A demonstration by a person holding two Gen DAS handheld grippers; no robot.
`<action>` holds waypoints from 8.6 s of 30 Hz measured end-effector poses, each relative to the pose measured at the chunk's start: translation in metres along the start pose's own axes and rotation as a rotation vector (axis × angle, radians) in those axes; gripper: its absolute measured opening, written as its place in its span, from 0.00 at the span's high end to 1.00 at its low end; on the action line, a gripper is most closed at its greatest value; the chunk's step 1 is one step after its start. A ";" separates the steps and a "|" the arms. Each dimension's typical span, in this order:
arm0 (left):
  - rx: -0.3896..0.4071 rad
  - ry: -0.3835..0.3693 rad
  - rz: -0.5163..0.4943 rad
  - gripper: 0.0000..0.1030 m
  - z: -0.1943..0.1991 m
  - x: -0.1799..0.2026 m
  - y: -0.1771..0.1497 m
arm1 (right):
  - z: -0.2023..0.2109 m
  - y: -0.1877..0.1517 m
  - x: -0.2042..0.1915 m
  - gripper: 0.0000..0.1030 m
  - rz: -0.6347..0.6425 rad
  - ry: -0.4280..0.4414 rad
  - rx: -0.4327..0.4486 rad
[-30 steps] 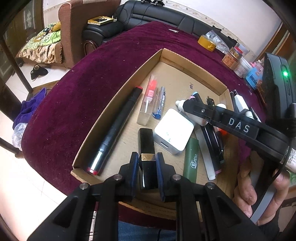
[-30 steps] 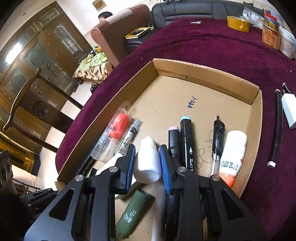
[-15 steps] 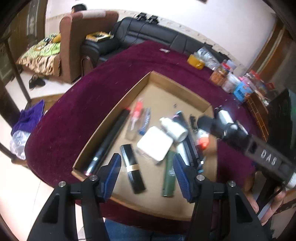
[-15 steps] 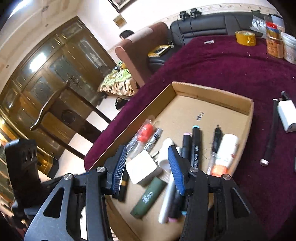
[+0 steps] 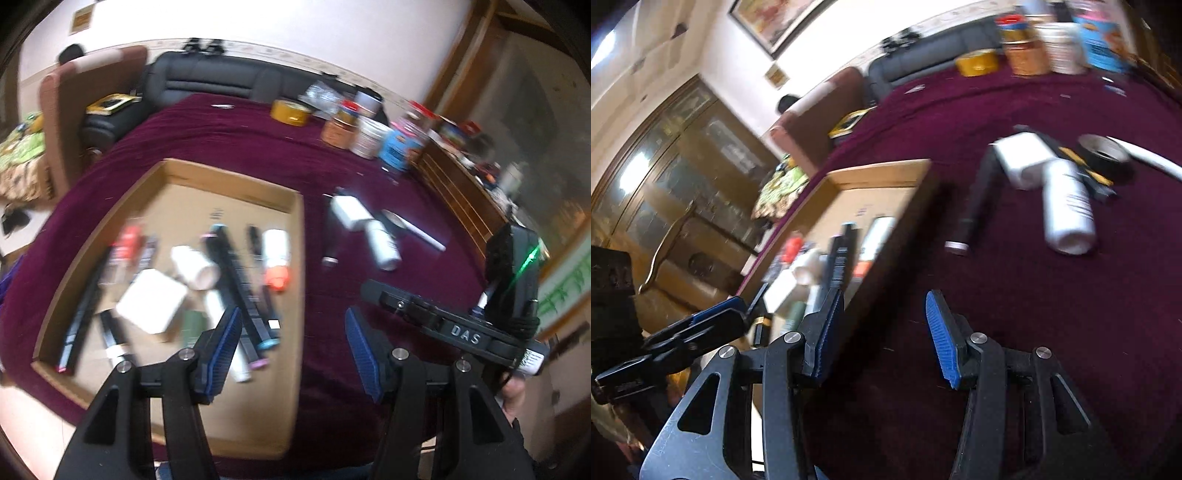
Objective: Organize rigid objects
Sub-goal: 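Grasp the white medicine bottle with the right gripper while the left grasps the white-ended black marker, then carry the white bottle and black marker over the cardboard box, then open both grippers to drop the bottle and marker into the box, then grasp the black tape roll with the right gripper while the left grasps the white charger, then carry the tape roll and charger into the box and open both grippers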
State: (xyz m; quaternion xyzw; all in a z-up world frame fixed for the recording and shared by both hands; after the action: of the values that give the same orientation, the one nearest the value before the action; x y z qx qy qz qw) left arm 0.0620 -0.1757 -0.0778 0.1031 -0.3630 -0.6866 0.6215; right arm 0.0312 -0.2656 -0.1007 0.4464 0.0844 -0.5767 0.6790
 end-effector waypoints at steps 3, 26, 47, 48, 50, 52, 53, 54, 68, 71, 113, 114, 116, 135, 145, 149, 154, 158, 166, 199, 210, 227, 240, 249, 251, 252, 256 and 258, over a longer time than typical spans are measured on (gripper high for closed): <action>-0.015 -0.016 -0.035 0.43 -0.009 0.017 0.000 | 0.013 0.003 0.024 0.55 -0.044 -0.035 0.024; -0.146 -0.031 -0.140 0.43 -0.051 0.047 0.010 | -0.009 0.047 0.109 0.67 -0.217 -0.292 0.047; -0.354 0.140 -0.186 0.70 -0.191 0.052 0.063 | 0.016 0.012 0.102 0.67 -0.170 -0.337 0.091; -0.373 0.158 -0.192 0.80 -0.197 0.049 0.061 | 0.016 0.012 0.102 0.67 -0.172 -0.335 0.091; -0.351 0.185 -0.216 0.88 -0.198 0.049 0.062 | 0.016 0.012 0.101 0.67 -0.170 -0.336 0.091; -0.360 0.168 -0.207 0.88 -0.193 0.047 0.056 | 0.016 0.011 0.101 0.67 -0.170 -0.336 0.091; -0.367 0.163 -0.203 0.88 -0.188 0.046 0.051 | 0.016 0.011 0.101 0.67 -0.171 -0.334 0.091; -0.371 0.162 -0.205 0.88 -0.184 0.044 0.046 | 0.016 0.011 0.101 0.67 -0.172 -0.334 0.092; -0.372 0.125 -0.226 0.86 -0.124 0.047 -0.015 | 0.013 0.009 0.100 0.67 -0.171 -0.325 0.075; -0.353 0.156 -0.255 0.86 -0.129 0.051 -0.014 | 0.013 0.008 0.100 0.67 -0.176 -0.320 0.077; -0.238 0.135 0.095 0.88 -0.089 -0.131 0.063 | -0.116 0.032 -0.079 0.66 0.094 -0.138 -0.088; -0.239 0.133 0.093 0.88 -0.090 -0.131 0.063 | -0.118 0.032 -0.080 0.66 0.096 -0.143 -0.094; -0.231 0.141 0.084 0.87 -0.091 -0.131 0.063 | -0.122 0.031 -0.079 0.66 0.098 -0.146 -0.111; -0.135 0.097 0.086 0.38 -0.073 -0.125 0.063 | -0.089 0.027 -0.103 0.47 0.182 -0.039 -0.035; -0.028 -0.008 0.088 0.38 -0.023 -0.062 0.060 | -0.033 0.025 -0.056 0.47 0.131 0.010 0.038; -0.063 -0.064 0.072 0.38 -0.031 -0.031 0.051 | -0.023 0.031 -0.003 0.47 0.051 -0.068 0.009; -0.105 -0.060 0.039 0.38 -0.052 -0.003 0.042 | -0.006 0.054 0.048 0.47 -0.053 -0.127 0.025; -0.129 -0.064 0.025 0.38 -0.060 0.012 0.040 | 0.016 0.089 0.091 0.47 -0.146 -0.209 0.081; -0.154 -0.047 -0.016 0.38 -0.072 0.035 0.041 | 0.016 0.122 0.174 0.48 -0.316 -0.344 0.110; -0.334 0.126 -0.048 0.45 -0.239 0.082 0.105 | -0.001 0.112 0.202 0.88 -0.367 -0.340 0.133; -0.352 0.134 -0.147 0.50 -0.180 0.080 0.047 | -0.009 0.110 0.198 0.88 -0.342 -0.333 0.107; -0.314 -0.070 -0.059 0.52 -0.098 0.057 -0.027 | 0.011 0.082 0.116 0.88 -0.207 -0.233 0.115; -0.267 -0.171 -0.005 0.54 -0.052 0.044 -0.026 | 0.019 0.046 0.041 0.88 -0.070 -0.195 0.083; -0.191 -0.261 0.122 0.54 0.006 0.013 -0.021 | 0.009 0.043 0.016 0.88 -0.037 -0.161 0.060; -0.135 -0.251 0.146 0.54 0.022 0.001 -0.013 | 0.008 0.041 0.006 0.88 -0.020 -0.151 0.056; -0.106 -0.234 0.154 0.54 0.029 -0.007 -0.010 | 0.006 0.039 -0.001 0.88 -0.010 -0.139 0.050; -0.035 -0.128 0.158 0.54 0.041 -0.037 -0.007 | -0.005 0.032 -0.027 0.88 0.027 -0.092 0.018; -0.039 -0.093 0.167 0.54 0.037 -0.048 -0.011 | -0.014 0.028 -0.043 0.87 0.063 -0.072 -0.005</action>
State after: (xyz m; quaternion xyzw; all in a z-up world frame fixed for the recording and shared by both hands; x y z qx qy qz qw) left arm 0.0414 -0.1184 -0.0734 0.0284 -0.3855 -0.6432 0.6609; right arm 0.0466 -0.2270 -0.0673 0.4261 0.0472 -0.5704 0.7006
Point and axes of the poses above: each gripper's, at about its wrist camera, not at the fingertips, and z roughly against the way its jaws point, x to its right, y to its top, the point moved 8 cm from there along -z, roughly the way its jaws point, and after that the axes turned 2 degrees about z, right-handed, at the moved point
